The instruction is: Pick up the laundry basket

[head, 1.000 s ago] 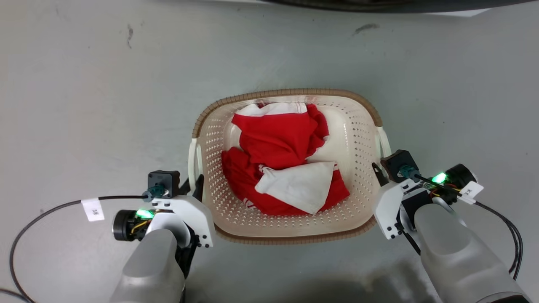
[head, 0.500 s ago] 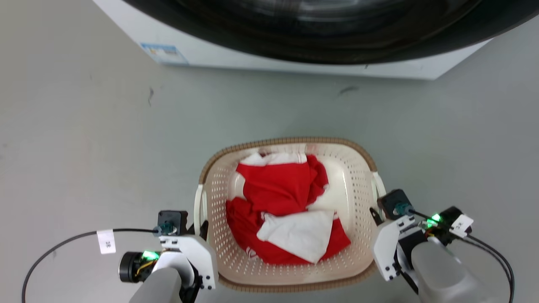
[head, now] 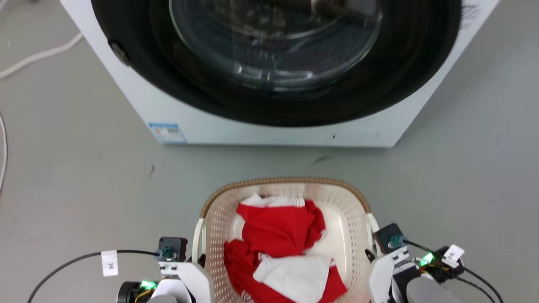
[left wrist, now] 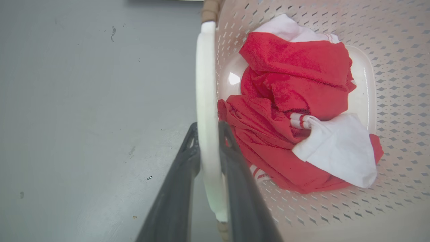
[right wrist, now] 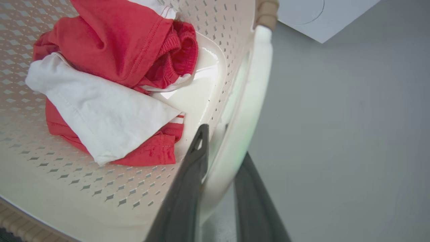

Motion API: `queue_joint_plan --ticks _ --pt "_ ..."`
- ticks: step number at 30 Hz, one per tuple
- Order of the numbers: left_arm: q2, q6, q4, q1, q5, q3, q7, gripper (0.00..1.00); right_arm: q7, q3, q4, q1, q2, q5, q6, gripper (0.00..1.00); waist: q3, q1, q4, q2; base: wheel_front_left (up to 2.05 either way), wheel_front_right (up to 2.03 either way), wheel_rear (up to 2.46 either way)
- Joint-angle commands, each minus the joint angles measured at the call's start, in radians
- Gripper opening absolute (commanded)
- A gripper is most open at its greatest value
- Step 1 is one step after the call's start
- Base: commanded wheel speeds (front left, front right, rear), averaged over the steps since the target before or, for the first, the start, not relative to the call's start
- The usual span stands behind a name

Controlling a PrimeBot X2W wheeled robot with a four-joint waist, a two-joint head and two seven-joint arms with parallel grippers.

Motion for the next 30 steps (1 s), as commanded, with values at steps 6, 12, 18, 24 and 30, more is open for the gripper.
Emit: queue_joint_plan --ticks 6,12,18,24,30 --pt "0.001 -0.001 0.007 0.049 -0.011 -0.028 0.056 0.00 0.045 0.066 0.002 0.058 0.006 0.055 0.003 0.00 -0.170 0.0002 -0.050 0.0000 0.00 0.00 0.00" --pt "-0.001 -0.001 0.008 0.067 -0.026 -0.055 0.118 0.00 0.107 0.124 0.001 0.086 0.006 0.111 0.003 0.00 -0.254 0.0002 -0.059 0.0000 0.00 0.00 0.00" --pt "0.003 -0.001 0.009 0.056 -0.044 -0.082 0.154 0.00 0.146 0.161 0.011 0.080 0.006 0.151 0.003 0.00 -0.292 0.0002 -0.057 0.0000 0.00 0.00 0.00" --pt "0.010 -0.001 0.009 0.052 -0.064 -0.106 0.181 0.00 0.170 0.178 0.029 0.058 0.005 0.166 0.003 0.00 -0.307 0.0002 -0.050 0.0000 0.00 0.00 0.00" --pt "0.012 -0.001 0.010 0.044 -0.085 -0.128 0.198 0.00 0.178 0.188 0.041 0.051 0.005 0.175 0.003 0.00 -0.311 0.0002 -0.040 0.0000 0.00 0.00 0.00"
